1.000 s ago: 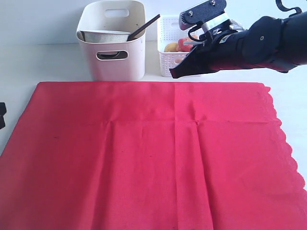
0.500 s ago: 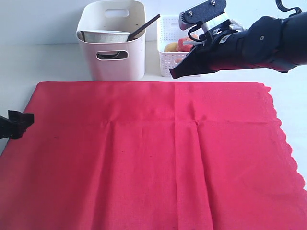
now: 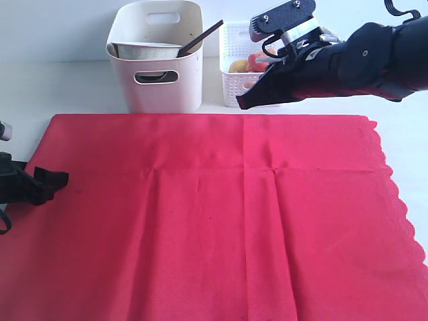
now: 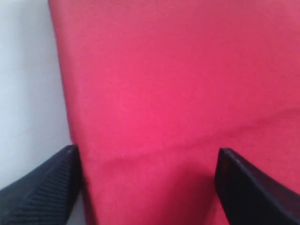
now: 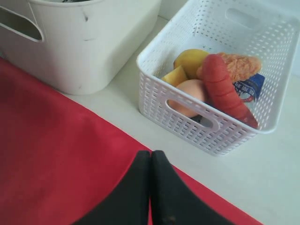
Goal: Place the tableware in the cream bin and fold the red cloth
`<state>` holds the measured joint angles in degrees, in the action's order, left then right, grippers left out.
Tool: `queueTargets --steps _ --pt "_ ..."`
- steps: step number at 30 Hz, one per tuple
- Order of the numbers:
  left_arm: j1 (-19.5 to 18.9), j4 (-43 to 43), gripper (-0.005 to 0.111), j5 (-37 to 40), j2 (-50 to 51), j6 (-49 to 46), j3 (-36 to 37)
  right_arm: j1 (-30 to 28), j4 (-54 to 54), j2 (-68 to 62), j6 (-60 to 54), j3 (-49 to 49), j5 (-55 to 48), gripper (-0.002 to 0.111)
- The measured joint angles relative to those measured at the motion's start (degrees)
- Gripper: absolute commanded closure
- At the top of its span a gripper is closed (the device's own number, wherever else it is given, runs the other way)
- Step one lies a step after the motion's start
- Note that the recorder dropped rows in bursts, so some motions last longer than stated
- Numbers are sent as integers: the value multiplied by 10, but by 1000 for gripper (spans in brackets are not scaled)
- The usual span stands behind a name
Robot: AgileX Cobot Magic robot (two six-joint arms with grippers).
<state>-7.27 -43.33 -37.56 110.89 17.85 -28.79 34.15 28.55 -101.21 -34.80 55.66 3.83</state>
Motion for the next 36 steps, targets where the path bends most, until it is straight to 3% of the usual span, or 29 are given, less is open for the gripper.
queueTargets --steps 9,14,28,36 --pt "0 -8 107 -13 11 2 -3 0 0 0 0 0 0 108" --pt "0 5 107 7 4 2 -8 0 1 0 1 0 -10 108" --pt "0 32 107 272 -71 3 -61 7 11 -20 1 46 -179 108" --pt "0 57 107 291 -124 6 -63 99 16 -85 -62 80 -191 108"
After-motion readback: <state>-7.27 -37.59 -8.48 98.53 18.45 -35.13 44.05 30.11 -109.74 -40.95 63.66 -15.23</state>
